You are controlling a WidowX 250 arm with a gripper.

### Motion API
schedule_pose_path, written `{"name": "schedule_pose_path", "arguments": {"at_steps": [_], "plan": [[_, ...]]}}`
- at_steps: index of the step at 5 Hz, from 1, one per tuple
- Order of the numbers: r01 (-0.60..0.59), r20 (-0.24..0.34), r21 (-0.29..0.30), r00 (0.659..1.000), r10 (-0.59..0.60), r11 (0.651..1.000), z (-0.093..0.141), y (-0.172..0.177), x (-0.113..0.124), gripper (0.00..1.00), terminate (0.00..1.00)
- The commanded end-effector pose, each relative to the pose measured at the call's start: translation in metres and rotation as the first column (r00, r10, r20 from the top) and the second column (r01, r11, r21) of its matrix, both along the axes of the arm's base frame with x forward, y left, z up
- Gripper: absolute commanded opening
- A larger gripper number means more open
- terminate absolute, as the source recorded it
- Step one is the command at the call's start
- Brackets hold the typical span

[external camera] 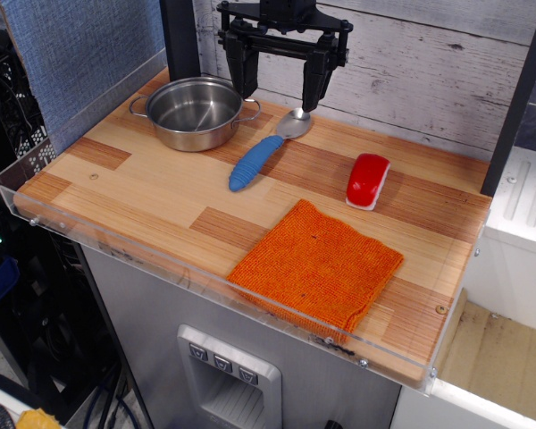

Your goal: Pick up the blue spoon and place on the left side of table

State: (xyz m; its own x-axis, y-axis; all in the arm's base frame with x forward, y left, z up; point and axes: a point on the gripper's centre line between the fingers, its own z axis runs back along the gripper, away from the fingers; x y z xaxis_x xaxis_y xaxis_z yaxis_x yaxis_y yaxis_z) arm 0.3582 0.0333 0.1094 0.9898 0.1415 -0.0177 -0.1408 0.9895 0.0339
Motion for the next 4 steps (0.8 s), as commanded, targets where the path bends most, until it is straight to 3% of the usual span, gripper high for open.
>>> {"name": "schedule_pose_path", "arguments": {"at_steps": [1, 3, 4], "plan": [[0.0, 0.0, 0.0, 1.0, 0.0, 1.0, 0.0, 0.0, 0.0, 1.0, 0.0], [-0.042, -0.037, 0.002, 0.998, 0.042, 0.999, -0.041, 0.023, 0.007, 1.0, 0.0], [-0.031, -0.038, 0.019, 0.999, 0.032, 0.999, -0.05, 0.032, 0.006, 1.0, 0.0]]}}
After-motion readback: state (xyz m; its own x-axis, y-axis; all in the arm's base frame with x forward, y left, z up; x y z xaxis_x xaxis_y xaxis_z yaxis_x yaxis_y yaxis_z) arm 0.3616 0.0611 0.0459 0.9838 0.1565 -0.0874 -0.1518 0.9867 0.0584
